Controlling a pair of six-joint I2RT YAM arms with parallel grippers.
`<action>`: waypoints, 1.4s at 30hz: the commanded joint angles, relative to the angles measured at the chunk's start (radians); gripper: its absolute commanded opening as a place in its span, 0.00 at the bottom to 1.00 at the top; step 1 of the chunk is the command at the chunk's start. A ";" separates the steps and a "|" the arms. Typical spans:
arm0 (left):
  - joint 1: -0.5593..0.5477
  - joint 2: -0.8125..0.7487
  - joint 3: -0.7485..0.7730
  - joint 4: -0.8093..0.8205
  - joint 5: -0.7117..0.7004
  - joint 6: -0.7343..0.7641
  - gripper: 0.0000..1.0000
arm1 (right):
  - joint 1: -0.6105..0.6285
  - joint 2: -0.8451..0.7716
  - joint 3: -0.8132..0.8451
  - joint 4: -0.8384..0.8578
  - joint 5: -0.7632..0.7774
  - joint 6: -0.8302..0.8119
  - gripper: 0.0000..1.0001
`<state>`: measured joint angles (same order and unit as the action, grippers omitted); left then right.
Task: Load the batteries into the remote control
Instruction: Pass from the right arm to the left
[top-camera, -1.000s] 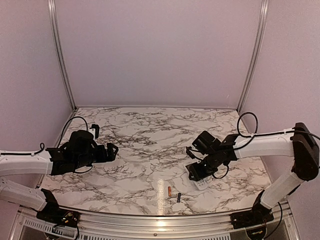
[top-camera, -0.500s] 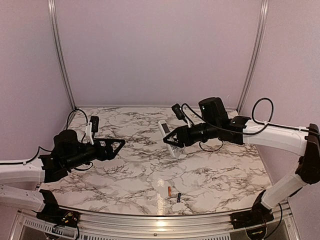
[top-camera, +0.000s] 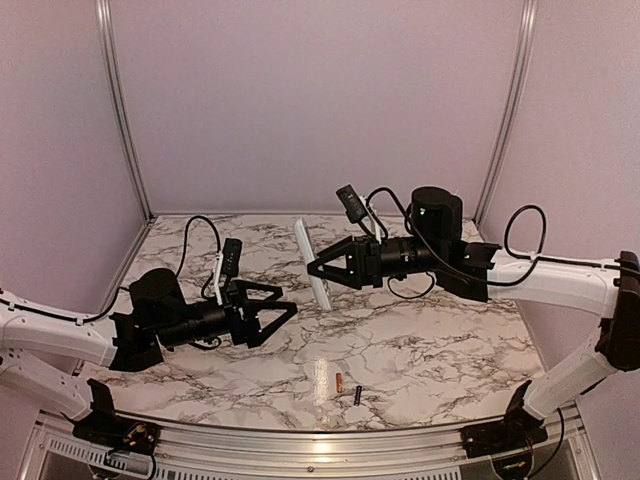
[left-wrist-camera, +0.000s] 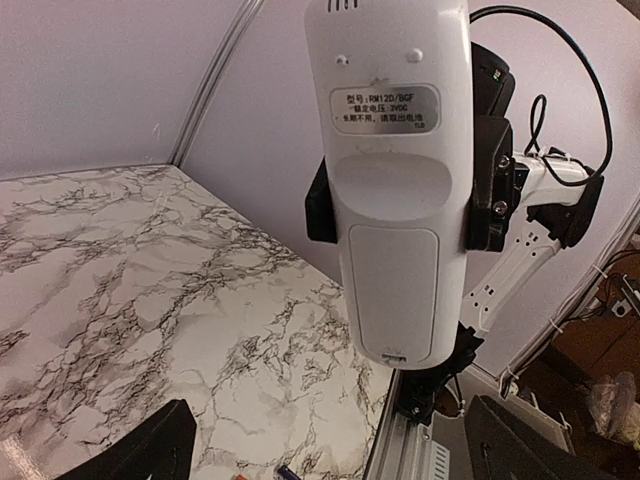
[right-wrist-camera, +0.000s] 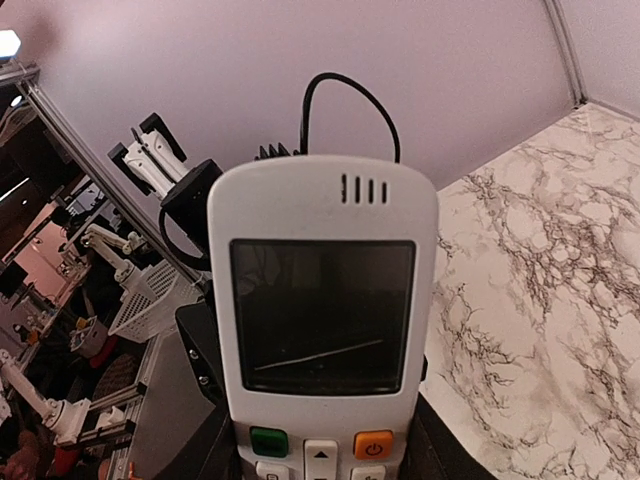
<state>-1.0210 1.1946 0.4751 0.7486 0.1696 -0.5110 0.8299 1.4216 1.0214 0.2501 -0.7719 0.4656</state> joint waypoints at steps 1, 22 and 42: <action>-0.065 0.078 0.075 0.104 0.016 0.035 0.98 | 0.046 0.019 0.025 0.095 -0.039 0.018 0.44; -0.148 0.199 0.140 0.263 -0.041 0.041 0.77 | 0.080 0.038 -0.045 0.315 -0.058 0.132 0.42; -0.146 0.127 0.167 -0.006 -0.212 0.139 0.43 | 0.030 -0.059 -0.036 0.081 0.047 0.026 0.92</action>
<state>-1.1645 1.3712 0.6033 0.8829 0.0475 -0.4465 0.8890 1.4189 0.9607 0.4622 -0.7895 0.5453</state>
